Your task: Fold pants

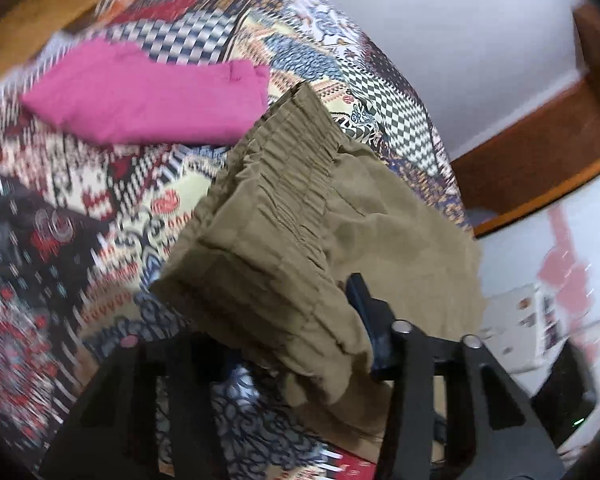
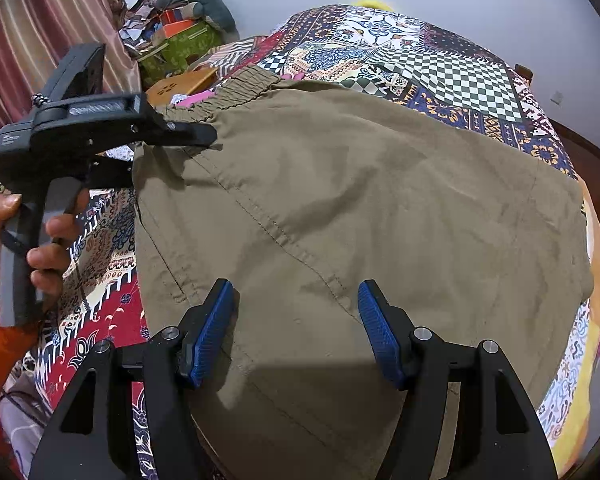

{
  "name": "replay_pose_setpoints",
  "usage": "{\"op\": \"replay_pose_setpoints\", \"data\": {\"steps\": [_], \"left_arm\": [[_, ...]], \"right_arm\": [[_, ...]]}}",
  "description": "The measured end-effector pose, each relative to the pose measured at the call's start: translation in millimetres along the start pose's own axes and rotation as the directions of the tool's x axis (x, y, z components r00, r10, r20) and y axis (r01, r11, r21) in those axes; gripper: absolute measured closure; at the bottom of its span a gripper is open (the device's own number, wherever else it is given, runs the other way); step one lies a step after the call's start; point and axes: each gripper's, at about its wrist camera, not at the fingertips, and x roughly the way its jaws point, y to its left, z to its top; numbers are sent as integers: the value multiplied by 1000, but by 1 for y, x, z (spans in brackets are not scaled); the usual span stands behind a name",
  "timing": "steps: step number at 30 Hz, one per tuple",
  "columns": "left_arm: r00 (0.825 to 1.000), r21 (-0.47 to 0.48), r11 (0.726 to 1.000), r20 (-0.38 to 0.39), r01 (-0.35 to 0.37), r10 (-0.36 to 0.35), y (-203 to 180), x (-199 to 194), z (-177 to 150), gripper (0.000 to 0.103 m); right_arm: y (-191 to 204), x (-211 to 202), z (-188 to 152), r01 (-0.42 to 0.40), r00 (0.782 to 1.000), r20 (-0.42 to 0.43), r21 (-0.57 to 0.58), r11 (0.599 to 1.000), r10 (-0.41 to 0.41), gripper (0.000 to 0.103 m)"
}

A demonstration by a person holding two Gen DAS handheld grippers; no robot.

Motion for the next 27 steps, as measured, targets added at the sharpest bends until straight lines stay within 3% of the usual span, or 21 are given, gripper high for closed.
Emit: {"op": "replay_pose_setpoints", "data": {"steps": [5,12,20,27], "left_arm": [[994,140,986,68,-89,80,-16,-12,-7,69],[977,189,964,139,-186,161,-10,-51,-30,70],[930,138,938,239,-317,279,15,-111,-61,70],[889,213,891,324,-402,324,-9,-126,-71,70]], "right_arm": [[-1,-1,0,-3,1000,1,4,1000,3,41],[6,-1,4,-34,999,-4,-17,999,34,41],[42,9,15,-75,997,-29,-144,987,71,41],[52,3,8,-70,997,-25,-162,984,67,42]]}}
